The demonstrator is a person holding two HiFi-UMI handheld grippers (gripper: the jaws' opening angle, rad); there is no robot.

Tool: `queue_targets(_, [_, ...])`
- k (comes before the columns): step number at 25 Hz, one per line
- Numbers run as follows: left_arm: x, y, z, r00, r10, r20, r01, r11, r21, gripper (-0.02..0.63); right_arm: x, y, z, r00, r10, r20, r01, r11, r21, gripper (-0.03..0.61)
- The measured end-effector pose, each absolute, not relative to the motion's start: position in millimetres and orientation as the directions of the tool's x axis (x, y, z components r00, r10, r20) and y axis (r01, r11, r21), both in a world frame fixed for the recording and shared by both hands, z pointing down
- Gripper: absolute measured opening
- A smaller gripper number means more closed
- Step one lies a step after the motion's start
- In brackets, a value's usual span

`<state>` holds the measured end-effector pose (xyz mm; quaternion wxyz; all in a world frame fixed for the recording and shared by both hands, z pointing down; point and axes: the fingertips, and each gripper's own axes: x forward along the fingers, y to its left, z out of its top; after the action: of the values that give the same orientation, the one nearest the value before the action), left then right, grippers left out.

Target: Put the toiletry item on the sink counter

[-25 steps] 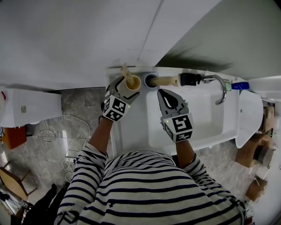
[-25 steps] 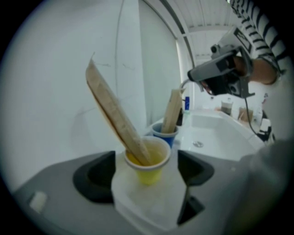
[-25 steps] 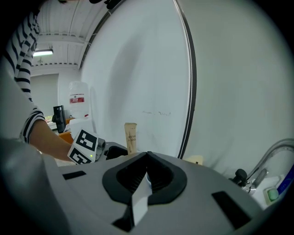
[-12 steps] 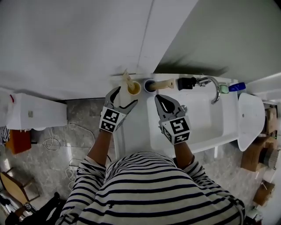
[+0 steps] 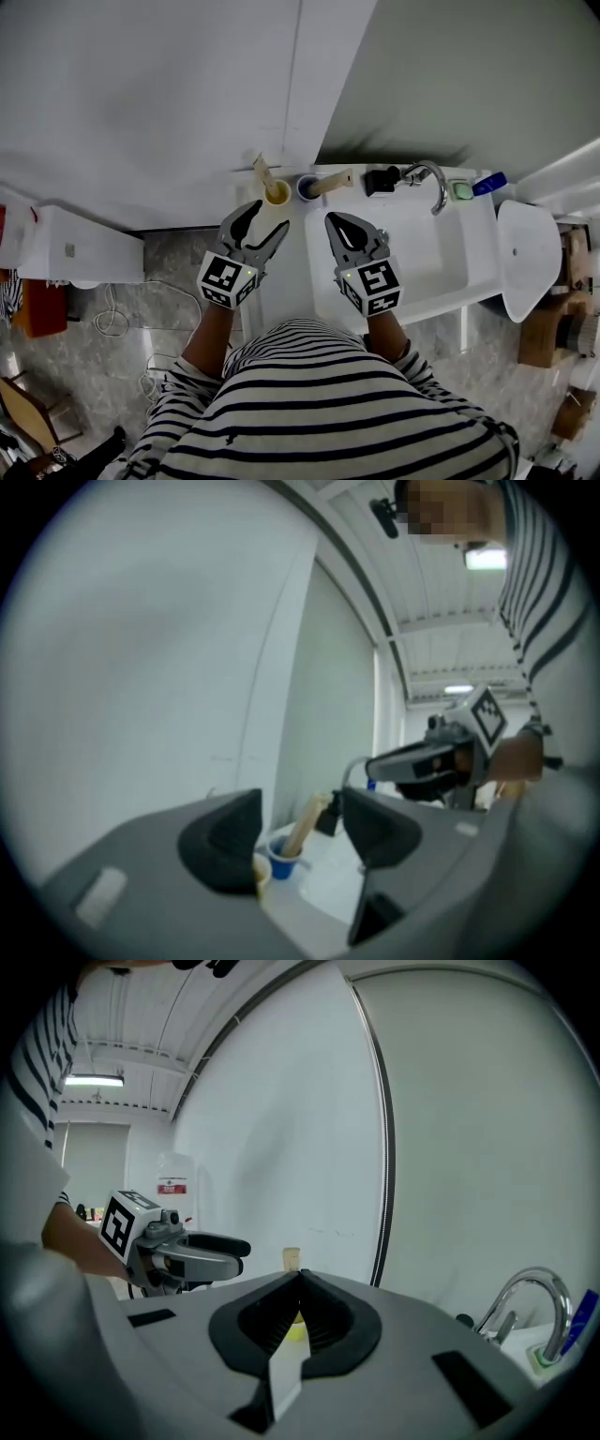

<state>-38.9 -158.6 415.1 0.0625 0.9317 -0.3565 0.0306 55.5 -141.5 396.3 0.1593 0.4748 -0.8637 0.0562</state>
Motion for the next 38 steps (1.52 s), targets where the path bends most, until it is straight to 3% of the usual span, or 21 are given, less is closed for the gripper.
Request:
queue_targets(4, [-35,-136,386,0.763,-0.644,0.050,-0.646,-0.761,0.055,0.204,54,-120,377,-0.519,-0.802,0.294,-0.829,0.557,0.057,0.008])
queue_targets(8, [-32,-107,359,0.802,-0.598,-0.009,-0.596,-0.800,0.065,0.063,50,-100,354,-0.549,-0.798,0.249,-0.814,0.578,0.057,0.008])
queue_targets(11, [-28,-86,342,0.824,-0.565,-0.029,-0.564,-0.825,0.035,0.028,46,-87,335,-0.570,-0.797,0.199,-0.806,0.590,0.057,0.008])
queue_targets(18, [-27,-50,313,0.852,-0.515,-0.096,-0.511,-0.857,0.063,0.014,36,-62,317,-0.608,-0.780,0.152,-0.786,0.618,0.030,0.008])
queue_targets(38, [-31,-29,309,0.851,-0.516,-0.100,-0.510,-0.857,0.080,0.014,38,-39,316,-0.597,-0.785,0.166,-0.790,0.611,0.049,0.008])
